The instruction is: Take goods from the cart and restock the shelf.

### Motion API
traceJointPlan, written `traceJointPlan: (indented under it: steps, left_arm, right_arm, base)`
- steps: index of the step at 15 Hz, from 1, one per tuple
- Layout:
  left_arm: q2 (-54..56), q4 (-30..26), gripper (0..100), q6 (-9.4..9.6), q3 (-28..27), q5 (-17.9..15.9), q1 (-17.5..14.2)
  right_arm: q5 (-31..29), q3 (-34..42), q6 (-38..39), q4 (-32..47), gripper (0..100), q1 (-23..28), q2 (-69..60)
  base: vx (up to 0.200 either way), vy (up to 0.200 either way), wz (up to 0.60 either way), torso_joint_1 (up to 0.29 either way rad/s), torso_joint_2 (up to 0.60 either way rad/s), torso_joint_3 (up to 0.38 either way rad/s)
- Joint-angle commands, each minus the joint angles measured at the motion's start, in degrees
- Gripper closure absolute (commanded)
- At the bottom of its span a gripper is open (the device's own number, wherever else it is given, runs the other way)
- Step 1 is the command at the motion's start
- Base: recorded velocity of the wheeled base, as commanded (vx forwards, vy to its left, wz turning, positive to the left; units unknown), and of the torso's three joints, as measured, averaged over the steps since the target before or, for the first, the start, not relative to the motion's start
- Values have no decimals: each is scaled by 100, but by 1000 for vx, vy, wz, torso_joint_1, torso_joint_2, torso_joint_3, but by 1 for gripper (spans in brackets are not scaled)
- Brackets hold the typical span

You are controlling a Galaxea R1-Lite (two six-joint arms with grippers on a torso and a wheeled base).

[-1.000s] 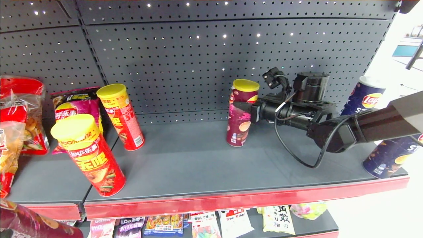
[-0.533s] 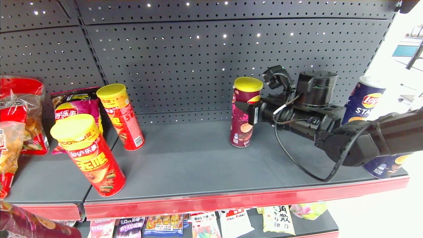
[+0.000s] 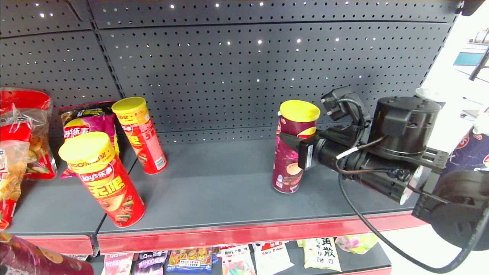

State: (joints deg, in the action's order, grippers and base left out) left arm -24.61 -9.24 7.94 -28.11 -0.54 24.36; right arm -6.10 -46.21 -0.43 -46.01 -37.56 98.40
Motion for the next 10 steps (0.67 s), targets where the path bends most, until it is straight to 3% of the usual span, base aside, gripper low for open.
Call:
traceJointPlan:
  steps: [1, 10]
  left_arm:
    - [18, 1, 100, 6, 7, 1, -1]
    - [18, 1, 100, 6, 34, 1, -1]
  right_arm:
    - [-357, 552, -1, -585, 100, -278, -128]
    - [-375, 1036, -1, -840, 100, -683, -58]
  base:
    - [0, 0, 0, 0, 0, 0]
    - [0, 0, 0, 0, 0, 0]
